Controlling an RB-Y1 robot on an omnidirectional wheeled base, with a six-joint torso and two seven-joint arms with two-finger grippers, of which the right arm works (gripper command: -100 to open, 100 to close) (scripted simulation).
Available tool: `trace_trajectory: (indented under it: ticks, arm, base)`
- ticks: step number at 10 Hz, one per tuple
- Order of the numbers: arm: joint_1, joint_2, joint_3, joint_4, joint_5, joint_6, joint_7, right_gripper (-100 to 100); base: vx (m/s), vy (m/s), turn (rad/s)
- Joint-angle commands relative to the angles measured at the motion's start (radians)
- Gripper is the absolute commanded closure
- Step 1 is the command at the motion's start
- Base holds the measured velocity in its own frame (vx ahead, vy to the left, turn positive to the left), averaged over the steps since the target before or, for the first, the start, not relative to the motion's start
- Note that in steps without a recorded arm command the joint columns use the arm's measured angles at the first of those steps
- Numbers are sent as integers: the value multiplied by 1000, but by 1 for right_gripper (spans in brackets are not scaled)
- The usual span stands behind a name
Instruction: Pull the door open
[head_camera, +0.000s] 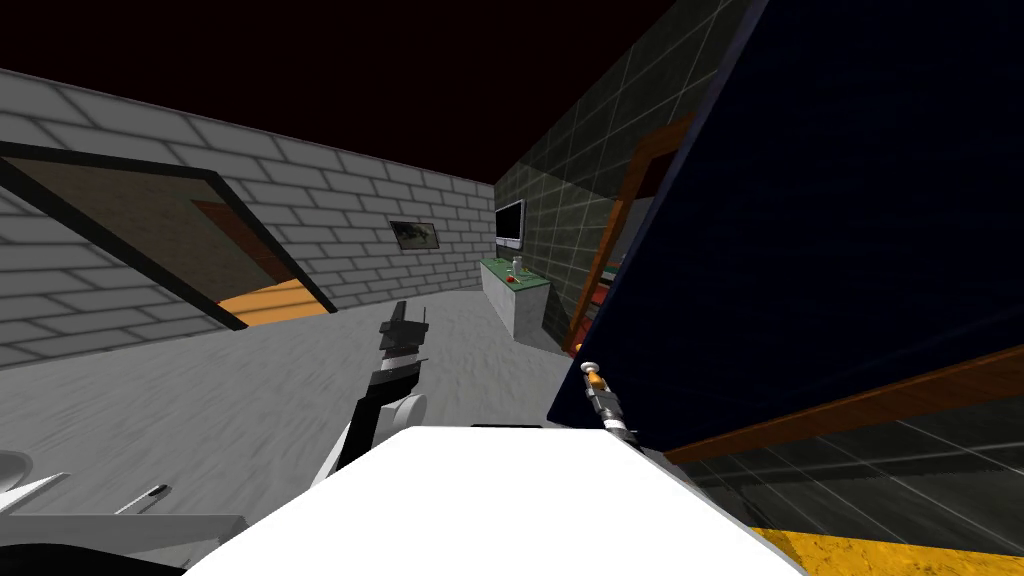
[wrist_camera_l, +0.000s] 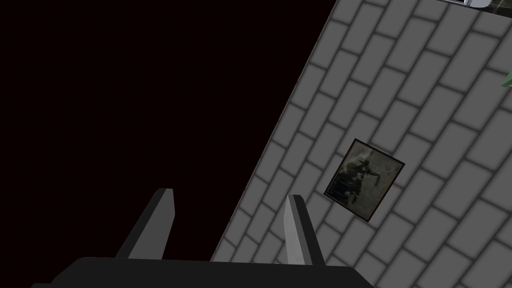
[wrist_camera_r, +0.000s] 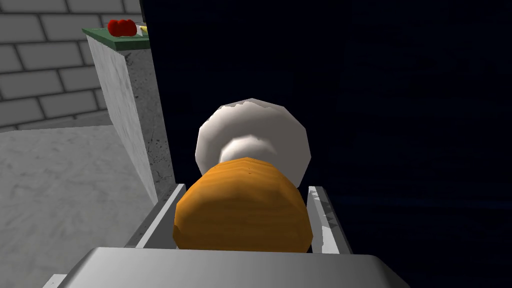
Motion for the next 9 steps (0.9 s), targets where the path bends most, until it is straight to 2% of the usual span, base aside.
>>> trace_trajectory:
  ticks: [1, 4, 9]
  arm:
    - [27, -16, 16, -1, 9, -40, -17, 100]
    - [76, -47, 57, 14, 31, -120, -58, 100]
    - [161, -99, 127, 39, 68, -269, -127, 100]
  base:
    - [-22, -5, 7]
    - [-29, -4, 7]
    - [-44, -12, 2]
